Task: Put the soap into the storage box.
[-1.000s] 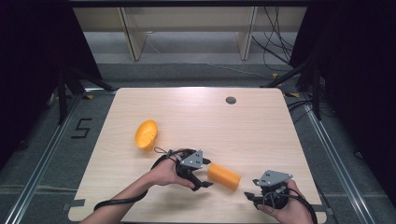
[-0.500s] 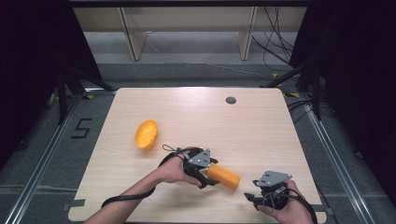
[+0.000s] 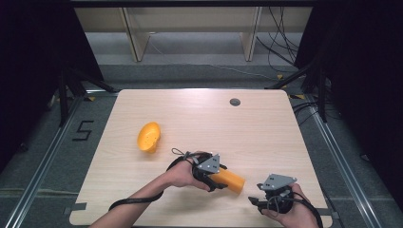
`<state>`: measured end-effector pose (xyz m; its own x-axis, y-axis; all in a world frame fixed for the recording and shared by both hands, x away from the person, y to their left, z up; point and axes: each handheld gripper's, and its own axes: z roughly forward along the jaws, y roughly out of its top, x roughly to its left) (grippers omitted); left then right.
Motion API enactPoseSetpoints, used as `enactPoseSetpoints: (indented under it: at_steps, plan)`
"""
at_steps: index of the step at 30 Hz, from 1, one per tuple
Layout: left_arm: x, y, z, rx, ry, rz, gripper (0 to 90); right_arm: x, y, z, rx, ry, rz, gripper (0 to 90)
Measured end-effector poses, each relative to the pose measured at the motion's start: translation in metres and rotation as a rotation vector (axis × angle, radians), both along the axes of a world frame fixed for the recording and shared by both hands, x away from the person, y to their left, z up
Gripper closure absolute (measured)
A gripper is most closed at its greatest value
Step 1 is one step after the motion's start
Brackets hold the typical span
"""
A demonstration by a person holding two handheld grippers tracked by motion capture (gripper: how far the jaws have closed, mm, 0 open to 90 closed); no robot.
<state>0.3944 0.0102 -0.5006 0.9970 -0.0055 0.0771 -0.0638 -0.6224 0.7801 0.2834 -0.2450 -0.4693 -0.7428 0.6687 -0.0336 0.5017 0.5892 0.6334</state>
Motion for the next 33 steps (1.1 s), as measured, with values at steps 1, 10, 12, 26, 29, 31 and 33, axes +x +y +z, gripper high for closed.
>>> enactPoseSetpoints:
  at_steps: [1,10,12,26,29,31,33]
  plan:
    - [0.0,0.0,0.0,0.0,0.0,0.0,38.5,0.0,0.0,0.0,-0.001,0.0,-0.001,44.5]
    - [-0.009,0.007,0.002,0.005,0.033,0.044,59.4,0.0,0.0,0.0,-0.005,-0.003,-0.006,44.4]
    - [-0.014,0.007,0.002,0.005,0.028,0.075,59.5,0.0,-0.001,0.001,-0.016,0.017,-0.002,44.4]
    - [-0.029,0.007,0.007,0.025,0.034,0.25,60.2,0.0,-0.001,0.002,-0.007,0.006,-0.004,44.3]
    - [-0.031,0.011,0.015,0.035,0.04,0.379,60.2,0.0,-0.001,0.001,0.003,-0.005,-0.011,44.3]
    - [-0.032,0.012,0.018,0.028,0.046,0.412,60.2,0.0,-0.001,0.001,0.004,-0.006,-0.011,44.3]
    - [-0.036,0.015,0.023,-0.009,0.044,0.497,60.2,-0.001,-0.002,0.002,0.0,0.014,-0.009,44.3]
